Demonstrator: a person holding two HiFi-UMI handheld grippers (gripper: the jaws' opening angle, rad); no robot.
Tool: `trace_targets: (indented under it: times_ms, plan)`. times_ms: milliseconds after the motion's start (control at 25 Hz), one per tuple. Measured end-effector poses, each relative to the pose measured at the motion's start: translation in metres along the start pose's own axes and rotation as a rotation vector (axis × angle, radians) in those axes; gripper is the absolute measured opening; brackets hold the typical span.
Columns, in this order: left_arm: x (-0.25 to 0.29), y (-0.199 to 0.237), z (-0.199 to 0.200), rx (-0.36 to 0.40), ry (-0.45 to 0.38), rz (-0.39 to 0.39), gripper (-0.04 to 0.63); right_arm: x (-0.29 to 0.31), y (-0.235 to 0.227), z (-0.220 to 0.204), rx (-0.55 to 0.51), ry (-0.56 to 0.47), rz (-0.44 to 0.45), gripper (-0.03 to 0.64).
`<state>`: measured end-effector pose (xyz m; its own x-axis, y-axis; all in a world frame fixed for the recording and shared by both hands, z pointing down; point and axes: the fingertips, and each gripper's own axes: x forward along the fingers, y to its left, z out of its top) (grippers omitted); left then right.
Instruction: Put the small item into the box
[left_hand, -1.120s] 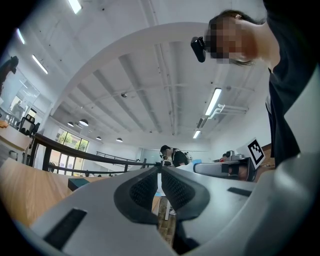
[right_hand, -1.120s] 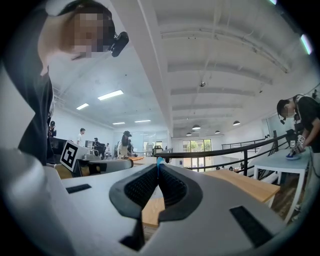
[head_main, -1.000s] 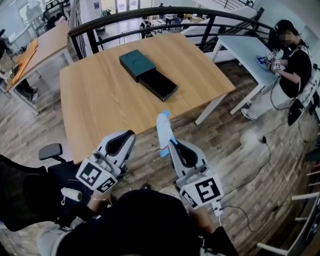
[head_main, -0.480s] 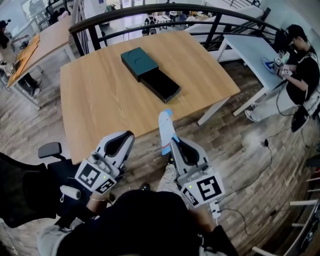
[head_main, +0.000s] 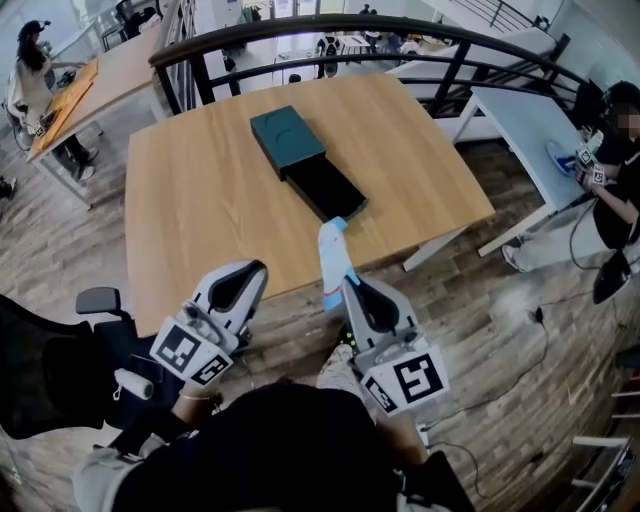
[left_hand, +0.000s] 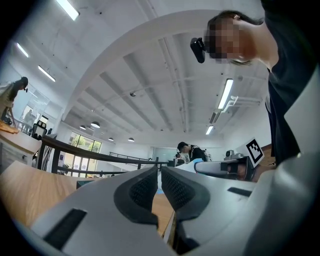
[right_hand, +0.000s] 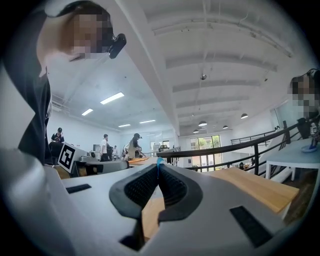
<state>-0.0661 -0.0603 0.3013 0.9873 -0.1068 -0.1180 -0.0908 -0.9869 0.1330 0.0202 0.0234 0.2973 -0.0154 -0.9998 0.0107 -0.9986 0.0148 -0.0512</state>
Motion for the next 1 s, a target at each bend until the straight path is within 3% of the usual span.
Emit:
trace_targets:
  times_ms: [1000]
  plan:
    - [0.101, 0.025, -0.005, 0.044, 0.016, 0.113, 0.032, 0.047, -0.108, 0.007, 0.035, -0.022, 0.126, 0.025]
